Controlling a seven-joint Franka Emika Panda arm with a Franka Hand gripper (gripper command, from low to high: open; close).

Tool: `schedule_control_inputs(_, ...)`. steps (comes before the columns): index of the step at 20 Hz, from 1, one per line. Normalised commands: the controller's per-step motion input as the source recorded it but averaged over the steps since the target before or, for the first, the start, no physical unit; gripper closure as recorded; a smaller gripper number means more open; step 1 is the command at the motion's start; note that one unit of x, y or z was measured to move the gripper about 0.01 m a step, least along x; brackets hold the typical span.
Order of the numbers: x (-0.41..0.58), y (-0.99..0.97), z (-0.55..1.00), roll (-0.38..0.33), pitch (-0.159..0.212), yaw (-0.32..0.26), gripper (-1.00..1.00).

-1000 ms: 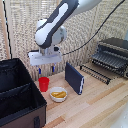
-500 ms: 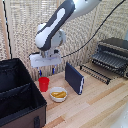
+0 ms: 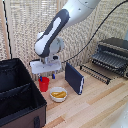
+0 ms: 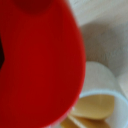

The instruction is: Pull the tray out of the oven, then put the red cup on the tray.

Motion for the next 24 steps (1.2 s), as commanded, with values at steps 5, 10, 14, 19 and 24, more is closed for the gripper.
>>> schedule_control_inputs(5, 0.214, -0.09, -0.09, -0.008, 0.044, 0.117, 1.0)
schedule_control_inputs(10, -0.019, 0.0, -0.02, 0.0, 0.004, 0.057, 1.0)
schedule_control_inputs(14, 0.0, 0.0, -0.03, -0.001, 0.001, 0.076, 1.0)
schedule_control_inputs(19, 0.009, 0.0, 0.0, 0.001, -0.13, -0.046, 1.0)
schedule_control_inputs(24, 0.02, 0.0, -0.01, 0.002, -0.073, -0.03, 1.0)
